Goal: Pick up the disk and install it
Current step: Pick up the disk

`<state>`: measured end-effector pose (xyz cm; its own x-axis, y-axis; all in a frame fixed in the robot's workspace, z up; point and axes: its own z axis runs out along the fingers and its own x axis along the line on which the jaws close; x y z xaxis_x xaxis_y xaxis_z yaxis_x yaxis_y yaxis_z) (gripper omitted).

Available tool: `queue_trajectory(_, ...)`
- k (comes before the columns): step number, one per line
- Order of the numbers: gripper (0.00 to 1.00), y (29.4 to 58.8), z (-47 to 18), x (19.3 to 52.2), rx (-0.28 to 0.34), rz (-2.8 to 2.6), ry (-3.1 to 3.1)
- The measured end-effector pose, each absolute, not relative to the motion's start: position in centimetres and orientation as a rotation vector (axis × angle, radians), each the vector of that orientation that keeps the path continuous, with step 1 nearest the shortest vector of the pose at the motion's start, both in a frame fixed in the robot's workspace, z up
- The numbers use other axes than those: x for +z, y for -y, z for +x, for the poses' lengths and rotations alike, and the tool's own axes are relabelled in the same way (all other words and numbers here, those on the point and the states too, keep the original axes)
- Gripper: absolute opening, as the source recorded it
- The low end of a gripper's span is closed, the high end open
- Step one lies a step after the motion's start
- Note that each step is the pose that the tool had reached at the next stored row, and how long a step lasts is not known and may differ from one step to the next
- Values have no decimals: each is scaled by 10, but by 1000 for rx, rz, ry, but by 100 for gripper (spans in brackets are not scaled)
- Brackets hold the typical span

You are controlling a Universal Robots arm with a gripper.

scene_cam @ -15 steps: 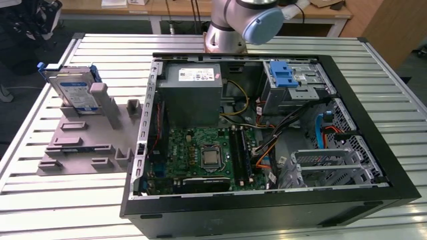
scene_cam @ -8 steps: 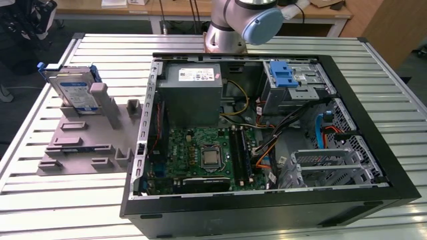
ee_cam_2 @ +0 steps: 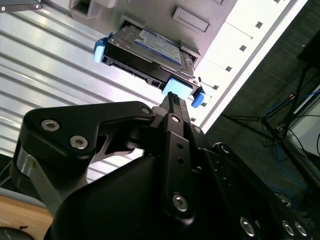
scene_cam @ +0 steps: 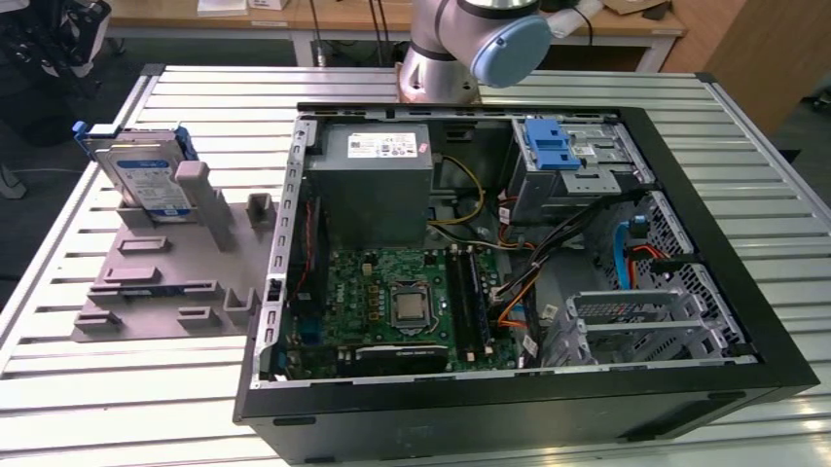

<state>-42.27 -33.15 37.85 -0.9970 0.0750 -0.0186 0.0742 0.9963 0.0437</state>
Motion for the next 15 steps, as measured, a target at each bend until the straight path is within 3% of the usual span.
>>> queue_trajectory(15, 11, 331, -423, 378, 69, -124, -3121)
